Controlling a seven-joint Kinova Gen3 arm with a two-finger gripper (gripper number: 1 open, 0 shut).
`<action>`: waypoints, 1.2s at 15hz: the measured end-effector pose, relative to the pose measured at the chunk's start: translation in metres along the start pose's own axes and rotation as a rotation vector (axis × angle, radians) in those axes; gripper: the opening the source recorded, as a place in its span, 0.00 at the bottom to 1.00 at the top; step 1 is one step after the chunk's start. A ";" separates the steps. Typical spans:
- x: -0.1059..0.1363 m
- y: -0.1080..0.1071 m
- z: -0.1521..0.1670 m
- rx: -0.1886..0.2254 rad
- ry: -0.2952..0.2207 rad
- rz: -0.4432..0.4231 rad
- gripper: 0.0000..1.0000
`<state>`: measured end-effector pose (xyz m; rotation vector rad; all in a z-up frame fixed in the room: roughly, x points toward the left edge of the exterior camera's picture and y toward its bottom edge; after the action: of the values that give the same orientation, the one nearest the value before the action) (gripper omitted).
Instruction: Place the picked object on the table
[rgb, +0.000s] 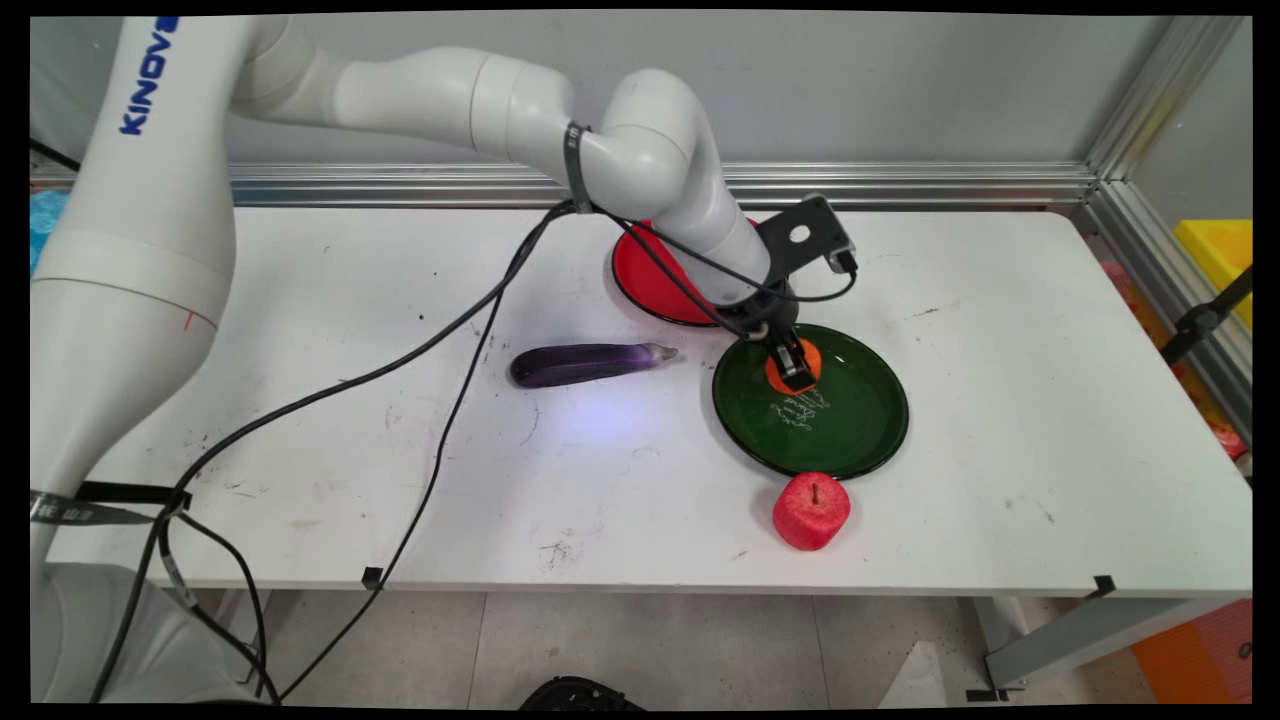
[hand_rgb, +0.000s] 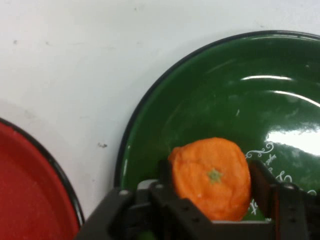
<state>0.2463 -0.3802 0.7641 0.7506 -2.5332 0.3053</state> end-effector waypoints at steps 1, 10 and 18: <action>0.000 0.002 0.002 -0.001 0.000 -0.001 0.00; 0.004 0.005 0.001 -0.007 -0.002 -0.021 0.00; 0.009 0.001 -0.060 -0.039 0.001 -0.017 0.00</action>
<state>0.2624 -0.3634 0.8202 0.7562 -2.5234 0.2491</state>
